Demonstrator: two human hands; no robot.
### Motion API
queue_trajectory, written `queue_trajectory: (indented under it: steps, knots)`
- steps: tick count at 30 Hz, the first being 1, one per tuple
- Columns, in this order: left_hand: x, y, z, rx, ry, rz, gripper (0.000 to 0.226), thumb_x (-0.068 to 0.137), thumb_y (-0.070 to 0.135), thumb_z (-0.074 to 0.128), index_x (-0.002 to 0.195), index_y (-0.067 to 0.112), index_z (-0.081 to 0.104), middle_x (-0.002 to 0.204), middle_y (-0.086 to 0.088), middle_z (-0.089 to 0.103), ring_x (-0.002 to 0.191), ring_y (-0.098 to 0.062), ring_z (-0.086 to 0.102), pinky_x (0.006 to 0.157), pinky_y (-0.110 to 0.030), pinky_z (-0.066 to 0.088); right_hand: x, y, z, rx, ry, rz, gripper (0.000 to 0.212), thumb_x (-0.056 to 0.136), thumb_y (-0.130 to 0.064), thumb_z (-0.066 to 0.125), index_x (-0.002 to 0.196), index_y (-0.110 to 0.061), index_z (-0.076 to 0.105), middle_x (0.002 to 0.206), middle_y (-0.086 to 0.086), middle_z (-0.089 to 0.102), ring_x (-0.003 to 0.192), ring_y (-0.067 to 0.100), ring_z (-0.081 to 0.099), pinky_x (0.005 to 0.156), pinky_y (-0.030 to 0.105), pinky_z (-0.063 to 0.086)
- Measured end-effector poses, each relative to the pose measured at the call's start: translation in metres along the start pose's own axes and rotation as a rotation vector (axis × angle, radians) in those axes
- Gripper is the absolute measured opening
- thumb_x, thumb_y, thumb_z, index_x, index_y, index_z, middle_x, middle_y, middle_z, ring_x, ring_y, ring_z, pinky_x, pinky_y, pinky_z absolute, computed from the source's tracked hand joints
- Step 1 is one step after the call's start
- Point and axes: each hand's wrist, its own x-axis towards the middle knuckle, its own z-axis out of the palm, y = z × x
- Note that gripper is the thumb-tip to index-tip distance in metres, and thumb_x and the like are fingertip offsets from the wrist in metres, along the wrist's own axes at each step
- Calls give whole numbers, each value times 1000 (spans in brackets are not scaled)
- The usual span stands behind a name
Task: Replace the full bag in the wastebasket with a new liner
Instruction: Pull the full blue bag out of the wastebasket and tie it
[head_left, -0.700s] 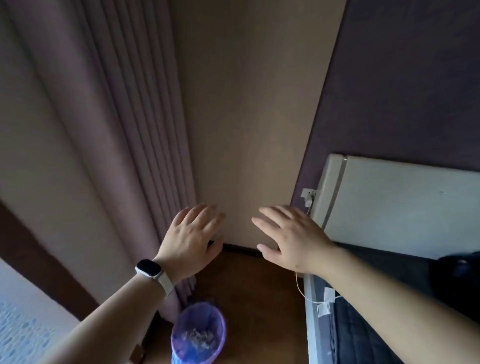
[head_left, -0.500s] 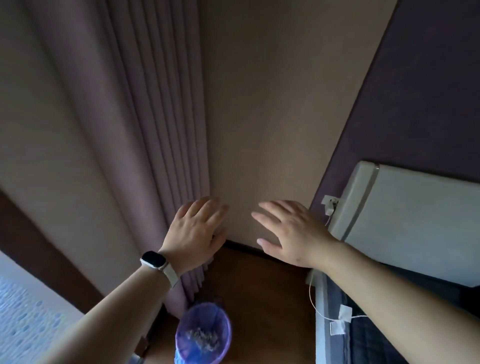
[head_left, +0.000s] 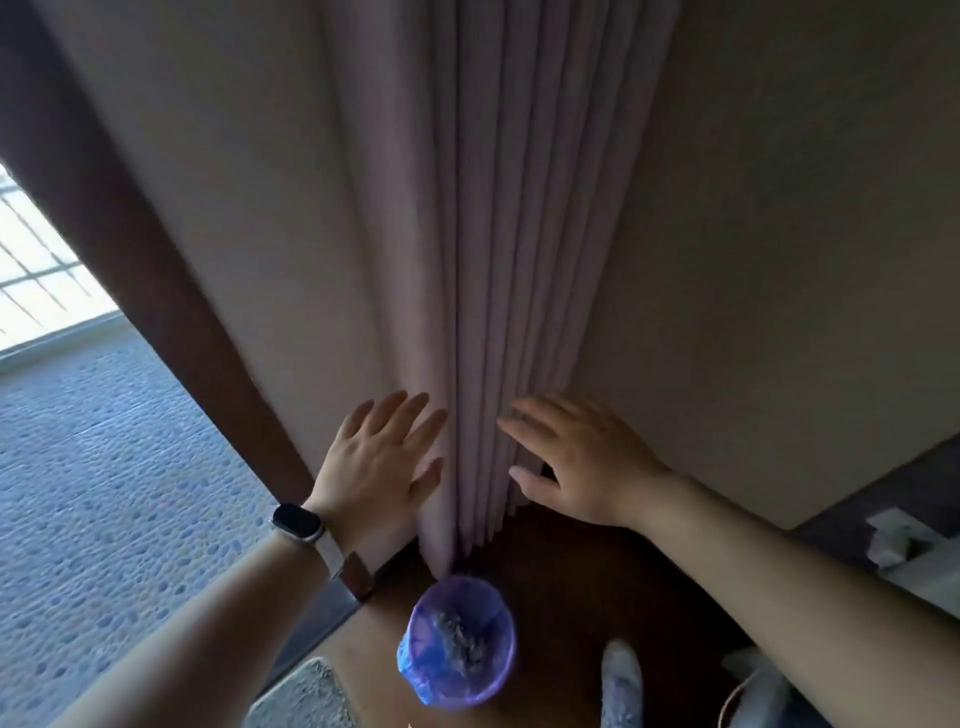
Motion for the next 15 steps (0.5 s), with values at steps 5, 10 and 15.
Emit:
queue_trajectory:
  steps: [5,10,15]
  knots:
    - [-6,17,18,38,-53,-236,48,88,46,48,128,20,58,133,-8,59,122,-32,55,101,-46,40,27,44,20,57,-27,-195,56,92,-53,42,138,-22,45,141,4,49,129,22,45,104,41,37]
    - [1,57,30,57,-77,-387,49,86,45,52,128,19,60,136,-8,58,124,-30,54,103,-45,40,37,90,50,107,-3,-347,55,87,-52,46,133,-22,51,133,4,56,121,23,53,100,39,43]
    - [-6,78,56,56,-149,-512,50,88,45,48,130,19,57,137,-8,57,126,-30,52,105,-44,38,50,99,97,172,-69,-514,54,83,-49,54,129,-21,54,133,6,56,121,25,52,100,41,41]
